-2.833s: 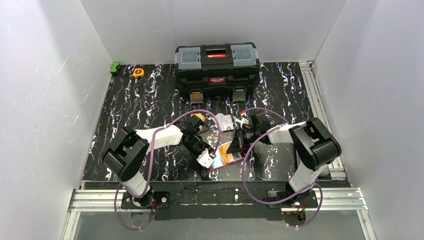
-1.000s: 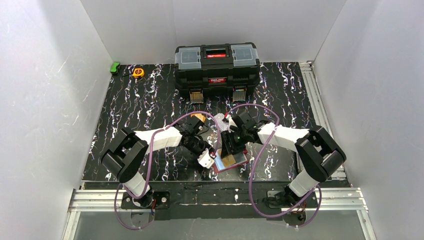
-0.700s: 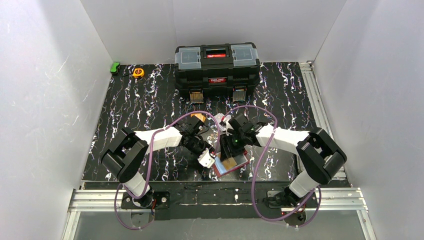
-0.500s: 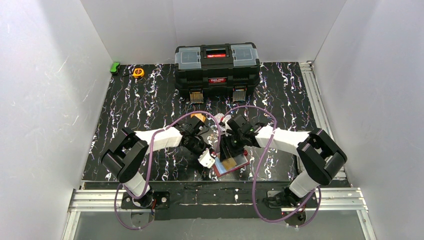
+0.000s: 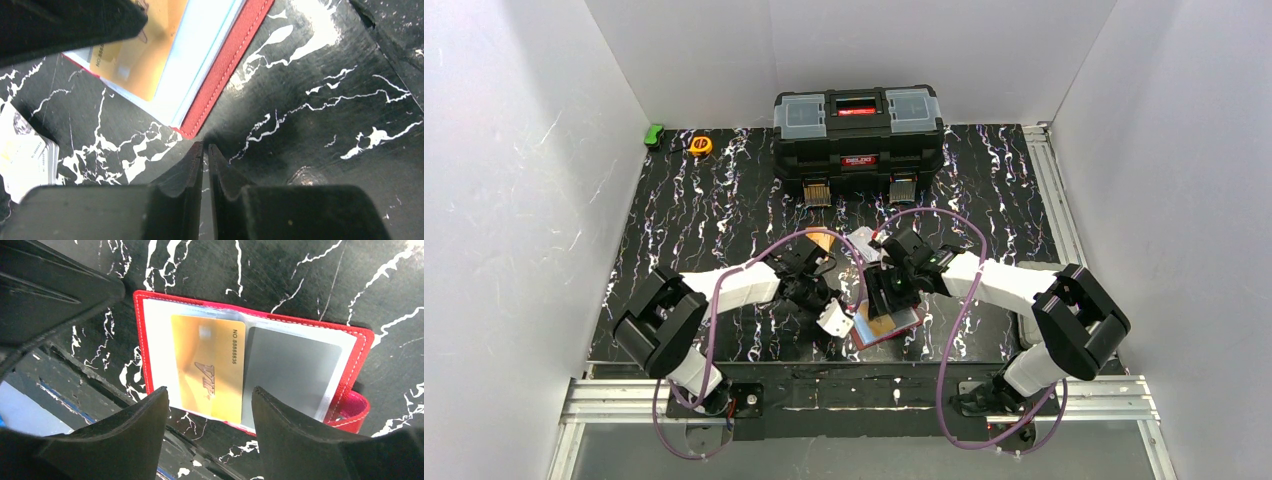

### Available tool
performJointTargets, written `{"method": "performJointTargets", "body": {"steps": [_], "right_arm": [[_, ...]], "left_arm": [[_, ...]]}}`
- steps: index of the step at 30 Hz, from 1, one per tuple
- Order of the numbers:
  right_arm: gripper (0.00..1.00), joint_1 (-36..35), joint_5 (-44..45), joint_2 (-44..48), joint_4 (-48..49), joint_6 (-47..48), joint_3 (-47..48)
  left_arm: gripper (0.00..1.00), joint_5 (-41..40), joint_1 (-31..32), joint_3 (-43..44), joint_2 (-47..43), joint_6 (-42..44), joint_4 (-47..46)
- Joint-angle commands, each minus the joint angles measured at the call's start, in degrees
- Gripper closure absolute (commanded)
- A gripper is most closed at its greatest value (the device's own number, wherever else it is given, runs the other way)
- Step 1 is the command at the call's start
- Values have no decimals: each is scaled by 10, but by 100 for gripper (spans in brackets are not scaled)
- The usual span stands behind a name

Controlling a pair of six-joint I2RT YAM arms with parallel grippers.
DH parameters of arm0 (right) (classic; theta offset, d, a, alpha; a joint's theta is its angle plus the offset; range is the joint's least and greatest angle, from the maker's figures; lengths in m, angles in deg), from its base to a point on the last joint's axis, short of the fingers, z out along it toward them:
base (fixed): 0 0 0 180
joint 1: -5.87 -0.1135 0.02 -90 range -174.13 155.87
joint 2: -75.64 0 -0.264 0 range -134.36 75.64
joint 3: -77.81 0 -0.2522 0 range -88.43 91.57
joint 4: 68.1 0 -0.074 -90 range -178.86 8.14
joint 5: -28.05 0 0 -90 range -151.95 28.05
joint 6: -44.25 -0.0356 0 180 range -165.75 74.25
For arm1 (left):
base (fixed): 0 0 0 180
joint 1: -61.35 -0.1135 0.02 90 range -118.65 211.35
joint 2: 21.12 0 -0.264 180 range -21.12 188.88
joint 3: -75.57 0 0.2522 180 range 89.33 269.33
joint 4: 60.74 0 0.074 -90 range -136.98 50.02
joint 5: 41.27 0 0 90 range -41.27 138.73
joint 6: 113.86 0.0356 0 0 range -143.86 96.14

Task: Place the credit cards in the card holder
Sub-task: Insert the credit card into the card holder.

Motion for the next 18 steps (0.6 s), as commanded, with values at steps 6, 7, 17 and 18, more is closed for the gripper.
{"method": "performJointTargets", "body": {"steps": [6, 7, 17, 18], "right_arm": [[32, -7, 8, 12, -27, -4, 21], [32, -8, 3, 7, -26, -4, 21], [32, -9, -48, -14, 29, -6, 4], [32, -9, -53, -14, 33, -7, 1]], "left_arm": [[92, -10, 2, -14, -42, -33, 14], [92, -8, 1, -11, -43, -40, 11], [89, 37, 14, -40, -69, -38, -22], [89, 38, 15, -42, -68, -32, -23]]}}
